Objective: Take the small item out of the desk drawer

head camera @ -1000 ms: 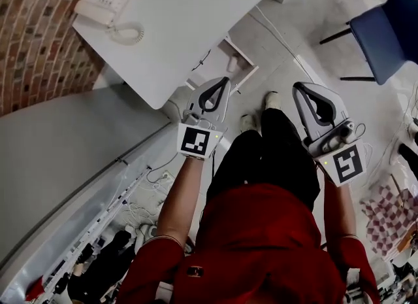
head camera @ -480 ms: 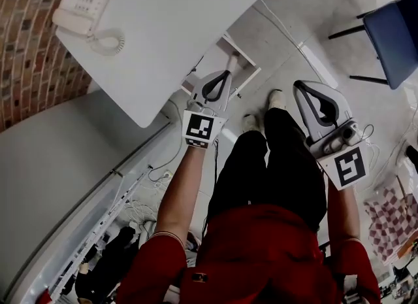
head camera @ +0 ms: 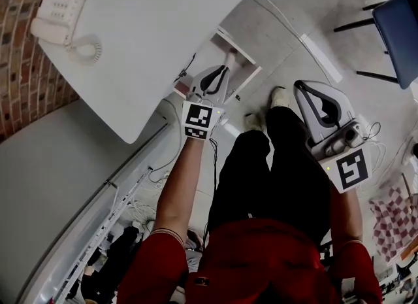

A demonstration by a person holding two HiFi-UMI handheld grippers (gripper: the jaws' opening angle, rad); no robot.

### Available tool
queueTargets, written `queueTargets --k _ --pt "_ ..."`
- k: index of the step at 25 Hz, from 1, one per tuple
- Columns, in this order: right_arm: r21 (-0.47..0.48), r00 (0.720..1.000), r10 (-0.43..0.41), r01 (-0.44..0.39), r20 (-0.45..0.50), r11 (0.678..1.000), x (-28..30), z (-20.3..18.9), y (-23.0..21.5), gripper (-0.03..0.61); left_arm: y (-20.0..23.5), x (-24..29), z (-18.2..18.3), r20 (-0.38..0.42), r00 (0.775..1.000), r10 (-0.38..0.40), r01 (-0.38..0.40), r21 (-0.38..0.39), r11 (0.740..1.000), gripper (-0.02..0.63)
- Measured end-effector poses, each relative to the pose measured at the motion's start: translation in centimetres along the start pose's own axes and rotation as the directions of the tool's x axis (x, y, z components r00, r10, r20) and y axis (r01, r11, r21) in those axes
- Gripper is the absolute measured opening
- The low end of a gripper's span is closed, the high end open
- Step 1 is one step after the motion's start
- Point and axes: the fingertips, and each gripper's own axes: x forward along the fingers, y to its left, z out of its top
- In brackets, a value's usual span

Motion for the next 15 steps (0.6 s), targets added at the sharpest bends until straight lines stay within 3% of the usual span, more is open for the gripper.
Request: queueTargets --k 15 --pt "-0.022 0.999 -0.025 0.024 -0.024 0.999 0.3 -4.9 -2.5 0.012 2.1 6.7 -8.8 -0.164 0.985 -0.048 0.052 0.025 0.998 0.095"
